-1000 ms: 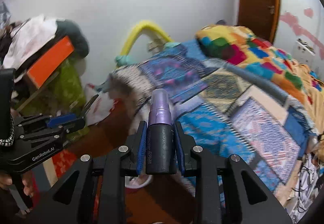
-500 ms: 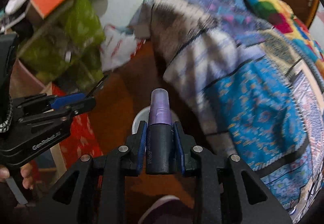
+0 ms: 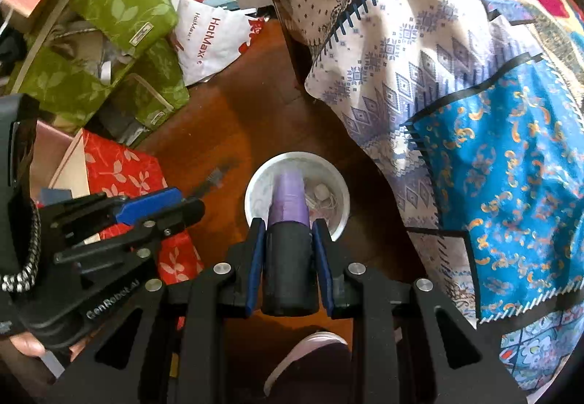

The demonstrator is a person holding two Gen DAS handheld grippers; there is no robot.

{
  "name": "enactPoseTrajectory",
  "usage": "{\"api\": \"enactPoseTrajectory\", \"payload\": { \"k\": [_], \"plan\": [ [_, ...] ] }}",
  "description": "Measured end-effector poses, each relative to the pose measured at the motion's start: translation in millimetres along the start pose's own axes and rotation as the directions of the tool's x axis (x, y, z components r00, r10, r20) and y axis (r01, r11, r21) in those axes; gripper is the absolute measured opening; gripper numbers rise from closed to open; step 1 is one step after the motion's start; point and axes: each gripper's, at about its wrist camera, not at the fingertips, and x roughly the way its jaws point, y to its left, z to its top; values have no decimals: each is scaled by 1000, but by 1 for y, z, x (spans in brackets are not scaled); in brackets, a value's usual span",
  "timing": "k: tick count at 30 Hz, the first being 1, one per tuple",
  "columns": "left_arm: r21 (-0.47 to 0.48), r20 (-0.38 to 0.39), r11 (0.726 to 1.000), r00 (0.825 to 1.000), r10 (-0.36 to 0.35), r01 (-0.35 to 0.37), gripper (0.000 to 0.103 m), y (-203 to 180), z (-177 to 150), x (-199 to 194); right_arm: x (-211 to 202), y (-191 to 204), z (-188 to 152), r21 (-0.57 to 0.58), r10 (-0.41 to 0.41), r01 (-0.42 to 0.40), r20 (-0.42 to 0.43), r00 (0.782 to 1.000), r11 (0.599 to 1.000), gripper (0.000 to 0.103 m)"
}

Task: Collect trash

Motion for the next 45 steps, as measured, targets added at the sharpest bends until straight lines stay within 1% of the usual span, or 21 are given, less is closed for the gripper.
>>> {"api": "enactPoseTrajectory", "payload": {
  "k": [1,4,9,12,15,19,22,24,25,26,27,28,30,31,35,37,38,39,41,43,45],
  "plan": [
    [2,-8,1000,1000,16,-16,29,1,3,3,3,0,3,5,10,-10,-15,1000,1000,24],
    [3,-23,998,998,57,-57,30,4,6,7,10,-4,8,28,16,-14,-77,997,999,31],
    [-9,-16,998,998,61,-61,30,9,0,-5,3,-6,4,26,-2,3,-64,998,1000,33],
    [9,21,996,996,85,-85,30,7,-3,-26,-14,-9,-3,21,-16,17,-28,999,1000,33],
    [35,86,996,993,78,-81,30,-2,-6,-58,-45,-10,-17,8,-41,40,52,998,999,33],
    [100,196,992,979,55,-76,30,-25,-13,-113,-103,-6,-44,6,-88,88,196,977,996,33],
    [155,300,988,954,-18,-30,30,-45,-22,-164,-155,0,-71,23,-136,136,331,934,990,33],
    [208,382,978,921,-81,0,30,-62,-33,-206,-192,5,-93,51,-175,170,427,887,984,33],
    [226,406,974,909,-97,3,30,-68,-37,-218,-209,9,-103,68,-195,184,470,861,980,33],
    [254,445,967,887,-123,7,30,-78,-44,-238,-231,13,-119,100,-224,202,524,822,974,33],
    [274,471,962,870,-144,11,30,-83,-49,-252,-242,14,-126,116,-237,208,549,801,971,33],
    [305,504,952,844,-182,23,30,-92,-60,-273,-257,17,-137,142,-258,216,583,771,966,33],
    [341,531,939,814,-235,48,30,-101,-74,-296,-285,24,-157,196,-302,229,639,708,953,33],
    [362,544,930,796,-265,62,30,-106,-83,-309,-300,28,-172,234,-332,235,668,666,943,33],
    [437,592,896,728,-346,71,30,-121,-122,-348,-335,44,-209,335,-419,252,719,554,908,33],
    [467,600,881,704,-380,78,32,-123,-140,-361,-347,50,-230,376,-448,244,734,511,894,33],
    [478,603,875,695,-391,77,35,-125,-148,-365,-352,53,-241,398,-463,237,737,493,886,33],
    [485,608,871,688,-397,74,37,-126,-155,-368,-354,55,-249,409,-469,232,738,485,883,33],
    [498,617,864,672,-409,69,51,-126,-172,-374,-357,62,-264,435,-490,228,735,469,871,34],
    [501,629,864,663,-407,56,59,-125,-186,-376,-358,67,-276,463,-519,237,724,455,854,40],
    [504,638,863,661,-396,31,70,-124,-197,-378,-360,70,-289,499,-551,240,710,439,833,67]
  ]
}}
